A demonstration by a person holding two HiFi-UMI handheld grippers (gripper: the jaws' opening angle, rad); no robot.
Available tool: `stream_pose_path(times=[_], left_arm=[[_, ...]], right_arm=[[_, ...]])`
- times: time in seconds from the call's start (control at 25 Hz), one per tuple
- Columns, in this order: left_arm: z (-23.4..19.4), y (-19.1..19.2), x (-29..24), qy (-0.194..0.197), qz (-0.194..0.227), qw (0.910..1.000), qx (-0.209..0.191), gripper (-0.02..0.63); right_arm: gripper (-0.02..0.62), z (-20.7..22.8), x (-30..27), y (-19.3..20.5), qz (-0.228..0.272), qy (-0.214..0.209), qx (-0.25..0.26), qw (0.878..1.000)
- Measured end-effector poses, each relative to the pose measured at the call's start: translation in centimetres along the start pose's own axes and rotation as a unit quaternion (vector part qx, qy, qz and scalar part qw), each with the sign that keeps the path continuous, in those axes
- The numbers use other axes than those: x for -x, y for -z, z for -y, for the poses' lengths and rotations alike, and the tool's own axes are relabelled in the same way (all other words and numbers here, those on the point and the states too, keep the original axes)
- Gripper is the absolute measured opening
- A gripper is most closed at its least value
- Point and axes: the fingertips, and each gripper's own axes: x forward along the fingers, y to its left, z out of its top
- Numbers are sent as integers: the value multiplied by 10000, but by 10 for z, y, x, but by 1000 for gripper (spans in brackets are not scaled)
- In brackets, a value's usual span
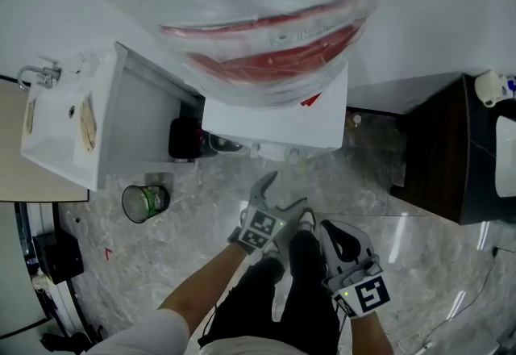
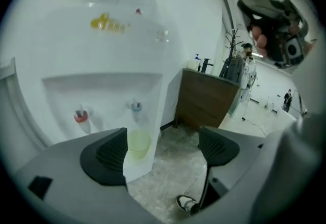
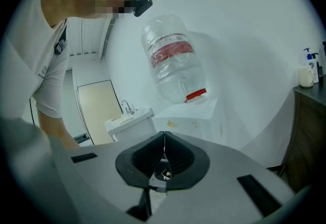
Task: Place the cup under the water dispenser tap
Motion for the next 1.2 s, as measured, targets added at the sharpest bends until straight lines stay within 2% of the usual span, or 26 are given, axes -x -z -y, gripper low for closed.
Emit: stream_pose_path(times=[0.12, 0.16, 0.2, 0.28, 0.36, 0.44, 0.6, 0.76, 0.96, 1.2], left_arm=[[32, -31, 55, 165, 124, 9998, 56, 436], [41, -41, 73, 191, 161, 9997, 61, 409], [49, -50, 91, 188, 202, 9996, 61, 342], [62, -69, 125, 125, 303, 9994, 59, 140], [75, -88, 158, 84, 387, 9992, 49, 49], [90, -105, 189, 118, 444, 9989, 43, 9], [119, -142, 245, 192, 574, 9982, 44, 6], [140, -170, 285, 200, 794, 9963, 247, 6], [153, -193, 308, 200, 1067, 9940, 163, 6], [156, -204, 324, 123, 1209, 9925, 112, 6]], right_arm=[[17, -20, 14, -21, -93, 75, 30, 9999], [15, -27, 18, -28, -112, 100, 50, 9999], [15, -33, 23, -35, -125, 125, 69, 9998], [15, -45, 33, -48, -122, 167, 85, 9997], [15, -58, 43, -62, -98, 184, 90, 9997], [15, -72, 53, -75, -91, 169, 120, 9997], [15, -98, 70, -100, -20, 158, 243, 9996], [15, -117, 85, -111, 66, 304, 275, 9991], [15, -139, 93, -128, 219, 300, 421, 9984], [15, -151, 103, -133, 293, 365, 469, 9978]])
